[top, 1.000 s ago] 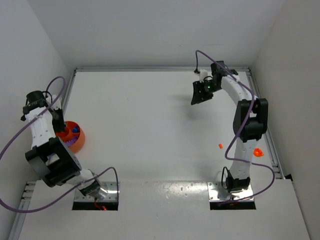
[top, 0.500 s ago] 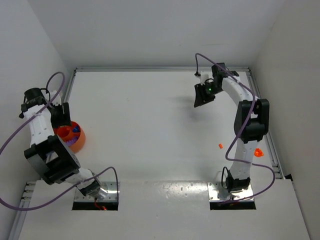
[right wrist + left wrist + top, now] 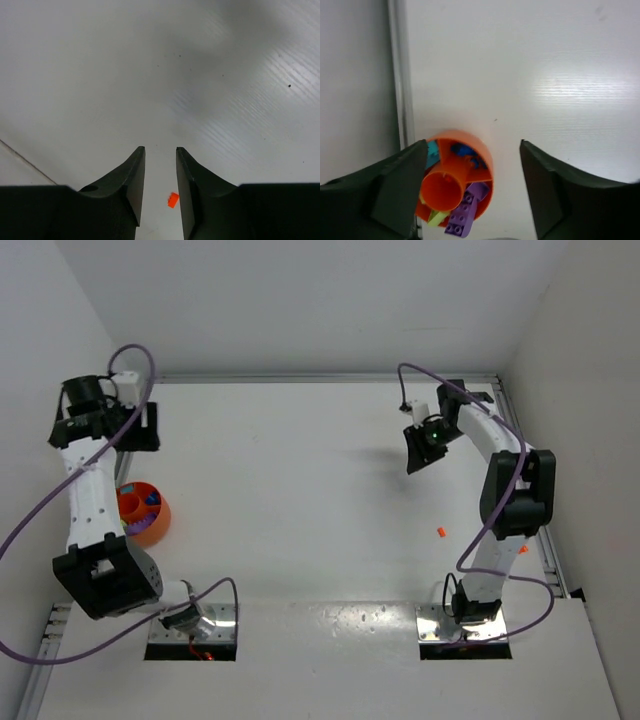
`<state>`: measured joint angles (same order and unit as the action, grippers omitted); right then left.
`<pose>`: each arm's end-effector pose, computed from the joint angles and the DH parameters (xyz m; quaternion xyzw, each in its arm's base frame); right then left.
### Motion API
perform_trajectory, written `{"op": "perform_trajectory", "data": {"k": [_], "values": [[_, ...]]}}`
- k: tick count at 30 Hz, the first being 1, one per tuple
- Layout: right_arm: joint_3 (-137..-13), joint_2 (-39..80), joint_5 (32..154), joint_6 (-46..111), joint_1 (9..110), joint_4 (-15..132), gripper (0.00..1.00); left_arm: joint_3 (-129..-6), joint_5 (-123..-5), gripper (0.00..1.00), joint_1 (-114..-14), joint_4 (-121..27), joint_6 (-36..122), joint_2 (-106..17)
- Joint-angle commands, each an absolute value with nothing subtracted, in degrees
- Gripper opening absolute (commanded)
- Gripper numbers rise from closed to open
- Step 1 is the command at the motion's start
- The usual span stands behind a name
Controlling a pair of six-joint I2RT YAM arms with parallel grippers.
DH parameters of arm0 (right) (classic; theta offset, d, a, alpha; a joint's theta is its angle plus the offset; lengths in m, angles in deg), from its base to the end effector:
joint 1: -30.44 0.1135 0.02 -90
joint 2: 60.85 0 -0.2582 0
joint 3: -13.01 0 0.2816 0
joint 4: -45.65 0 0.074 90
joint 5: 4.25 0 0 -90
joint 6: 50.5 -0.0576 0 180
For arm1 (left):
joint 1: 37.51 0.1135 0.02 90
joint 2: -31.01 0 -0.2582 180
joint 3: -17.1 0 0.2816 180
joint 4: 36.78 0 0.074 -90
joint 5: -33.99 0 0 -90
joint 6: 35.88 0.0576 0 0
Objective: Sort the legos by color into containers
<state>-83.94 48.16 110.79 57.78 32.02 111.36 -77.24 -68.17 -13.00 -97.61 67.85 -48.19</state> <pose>0.4054 0.0356 0.1755 -0.1901 0.9521 0.1982 0.1342 0.3094 0.1277 0.3474 -0.0467 0.9206 0.0301 0.3864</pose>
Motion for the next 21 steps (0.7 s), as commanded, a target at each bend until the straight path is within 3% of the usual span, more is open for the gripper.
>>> {"op": "perform_trajectory", "data": {"k": [1,2,8,13,17,21], "values": [[-81.75,45.76,108.96,61.9,30.01,114.02,0.31,-76.76,-68.5,0.83,-27.34,-94.26,69.06,-45.02],[-80.78,45.76,107.39,63.74,29.3,114.55,0.3,-76.76,-67.71,0.99,-30.53,-94.25,69.06,-45.71],[-72.87,39.09,99.21,69.46,23.42,116.58,0.26,-82.97,-66.99,1.0,-40.93,-89.07,63.37,-54.21],[-66.89,34.69,97.97,70.17,21.56,118.16,0.26,-97.05,-83.23,1.0,-42.08,-93.2,58.69,-67.24],[-62.24,31.45,97.97,68.77,22.26,117.11,0.29,-98.92,-81.86,1.0,-49.45,-93.82,66.93,-70.33],[-58.81,29.42,101.4,65.0,23.32,115.8,0.35,-94.78,-72.99,1.0,-57.71,-88.38,68.71,-70.33]]}}
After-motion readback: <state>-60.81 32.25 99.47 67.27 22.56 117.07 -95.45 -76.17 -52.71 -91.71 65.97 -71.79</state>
